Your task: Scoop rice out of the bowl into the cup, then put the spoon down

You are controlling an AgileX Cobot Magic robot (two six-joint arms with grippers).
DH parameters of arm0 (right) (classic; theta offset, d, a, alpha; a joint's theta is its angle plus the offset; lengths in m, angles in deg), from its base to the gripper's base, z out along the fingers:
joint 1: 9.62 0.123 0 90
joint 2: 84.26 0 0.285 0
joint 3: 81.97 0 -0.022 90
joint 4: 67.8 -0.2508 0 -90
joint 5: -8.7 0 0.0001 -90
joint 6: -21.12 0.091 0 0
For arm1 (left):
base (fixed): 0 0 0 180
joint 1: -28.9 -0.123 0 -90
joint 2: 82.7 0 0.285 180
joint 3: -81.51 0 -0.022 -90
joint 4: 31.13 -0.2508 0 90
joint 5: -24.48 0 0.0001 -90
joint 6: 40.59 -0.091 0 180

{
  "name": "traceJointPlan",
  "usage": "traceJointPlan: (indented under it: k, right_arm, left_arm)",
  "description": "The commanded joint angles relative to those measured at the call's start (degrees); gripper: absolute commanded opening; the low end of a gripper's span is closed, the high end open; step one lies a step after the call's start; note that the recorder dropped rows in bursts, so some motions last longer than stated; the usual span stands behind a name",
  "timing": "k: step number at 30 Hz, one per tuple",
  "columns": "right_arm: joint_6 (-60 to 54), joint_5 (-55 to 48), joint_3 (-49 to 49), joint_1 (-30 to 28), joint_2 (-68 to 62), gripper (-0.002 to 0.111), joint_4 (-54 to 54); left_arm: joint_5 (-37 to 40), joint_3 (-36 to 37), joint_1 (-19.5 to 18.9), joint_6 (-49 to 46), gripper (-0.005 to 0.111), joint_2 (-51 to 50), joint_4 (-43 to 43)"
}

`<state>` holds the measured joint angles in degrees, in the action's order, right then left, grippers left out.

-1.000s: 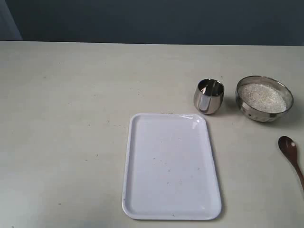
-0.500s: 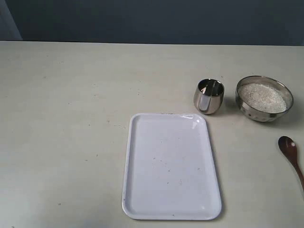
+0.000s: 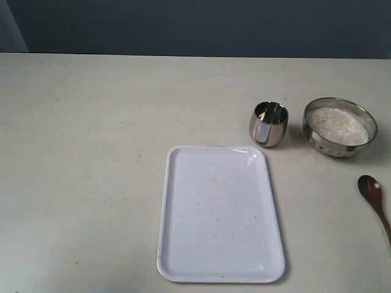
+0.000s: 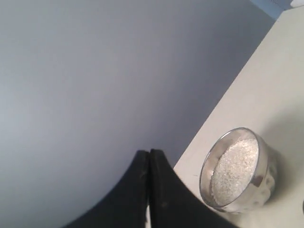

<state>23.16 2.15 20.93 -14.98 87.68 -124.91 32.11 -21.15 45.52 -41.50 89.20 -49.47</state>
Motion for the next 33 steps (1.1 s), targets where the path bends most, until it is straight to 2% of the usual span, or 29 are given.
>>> traceJointPlan:
  k: [1,8,13,15,22,27,30,33]
  right_arm:
    - [-0.2,-1.5,-0.1,-0.3,0.3,0.000,-1.8]
    - [-5.0,-1.9,-0.1,-0.3,0.3,0.000,4.8]
    - [-16.9,-4.6,8.4,-0.3,-0.2,0.000,10.2]
    - [-18.1,-8.2,13.1,-0.3,-3.4,0.000,14.1]
    - [-17.9,-27.4,35.9,-0.3,-29.4,-0.001,30.8]
    - [-13.5,-50.1,55.1,-0.3,-52.6,-0.001,42.4]
    - [-7.5,-59.5,62.5,-0.3,-64.3,-0.001,50.2]
    - [-4.3,-63.4,64.5,-0.2,-74.0,-0.001,54.2]
  left_arm:
    - [-0.6,-0.1,0.0,0.5,0.000,0.3,0.2]
    - [-0.6,-0.1,0.0,0.5,0.000,0.3,0.2]
    - [-0.6,-0.1,0.0,0.5,0.000,0.3,0.2]
    - [-0.6,-0.1,0.0,0.5,0.000,0.3,0.2]
    - [-0.6,-0.1,0.0,0.5,0.000,0.3,0.2]
    - [-0.6,-0.1,0.0,0.5,0.000,0.3,0.2]
    - [-0.6,-0.1,0.0,0.5,0.000,0.3,0.2]
    - [-0.6,-0.1,0.0,0.5,0.000,0.3,0.2]
